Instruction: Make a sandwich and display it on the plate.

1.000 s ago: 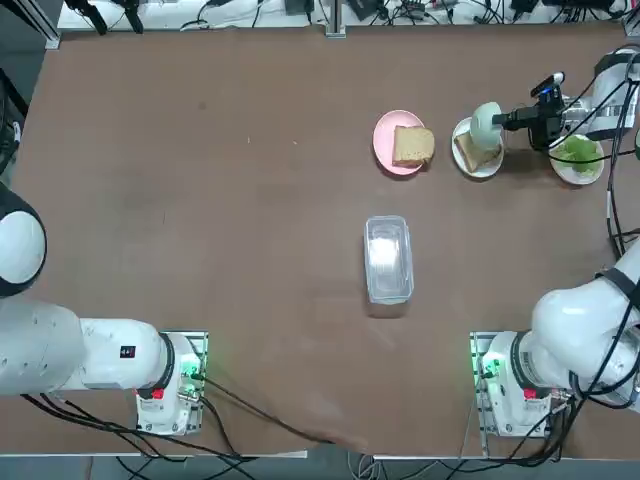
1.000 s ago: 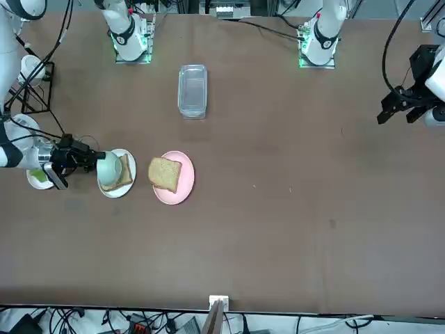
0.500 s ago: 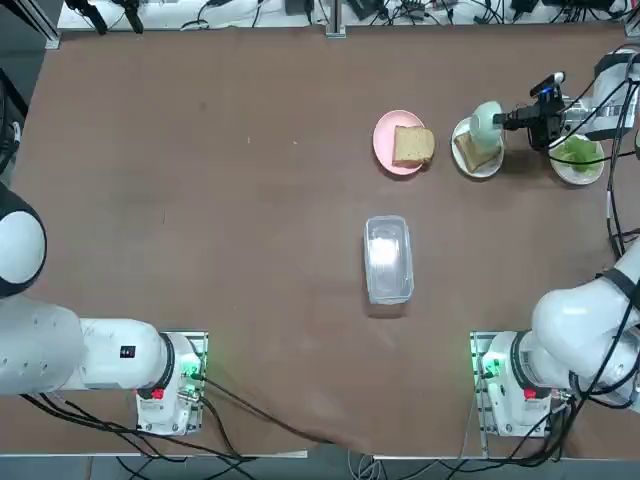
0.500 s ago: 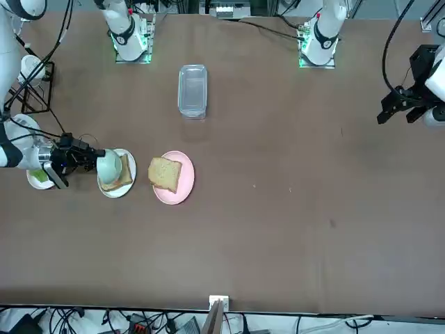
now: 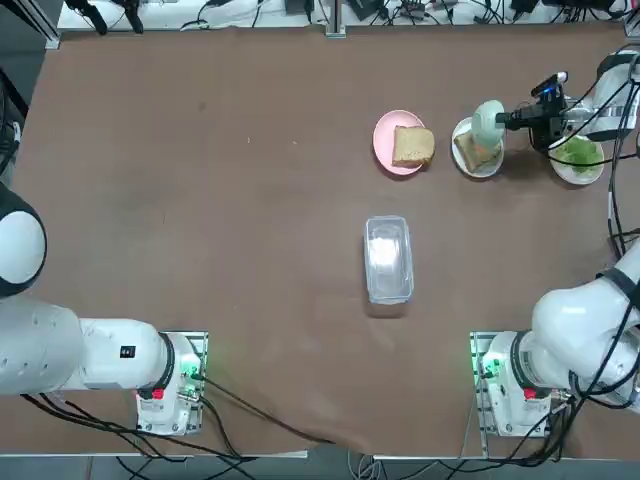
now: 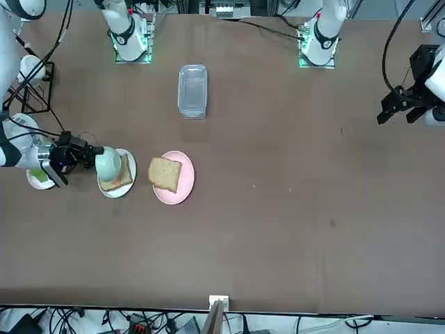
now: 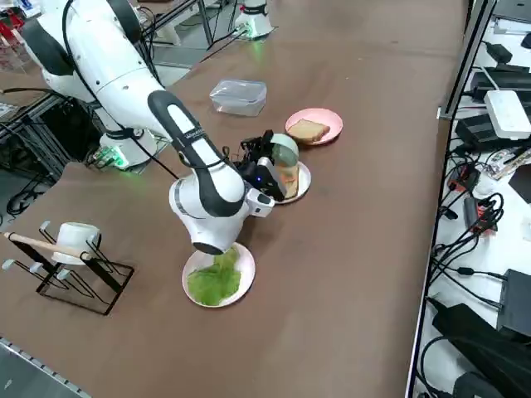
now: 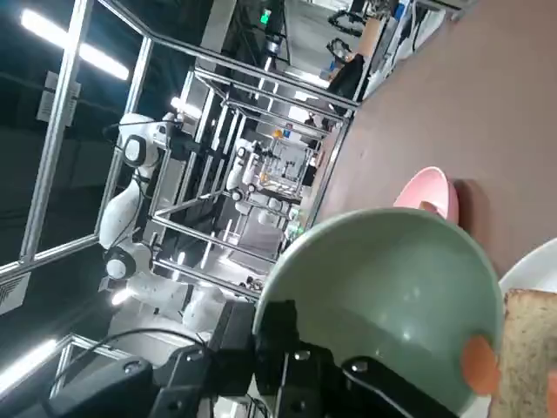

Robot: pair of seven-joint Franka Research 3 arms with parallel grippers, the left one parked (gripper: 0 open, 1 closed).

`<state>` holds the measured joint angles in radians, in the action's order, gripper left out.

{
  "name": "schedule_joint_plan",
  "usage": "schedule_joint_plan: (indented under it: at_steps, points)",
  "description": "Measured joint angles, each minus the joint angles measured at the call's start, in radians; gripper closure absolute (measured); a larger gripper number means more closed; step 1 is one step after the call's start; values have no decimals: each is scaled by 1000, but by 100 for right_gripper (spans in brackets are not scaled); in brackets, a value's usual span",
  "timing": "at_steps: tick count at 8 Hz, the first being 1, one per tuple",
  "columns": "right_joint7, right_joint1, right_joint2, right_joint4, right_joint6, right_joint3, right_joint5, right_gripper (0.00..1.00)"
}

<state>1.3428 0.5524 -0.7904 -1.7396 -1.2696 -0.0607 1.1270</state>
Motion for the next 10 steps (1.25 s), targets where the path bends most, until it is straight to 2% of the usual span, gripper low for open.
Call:
schedule_joint_plan:
  at_steps: [7, 10]
  points:
    - [-11, 12, -1, 7, 5, -1, 10, 96]
    - [-128, 11, 13, 92, 5, -2, -26, 96]
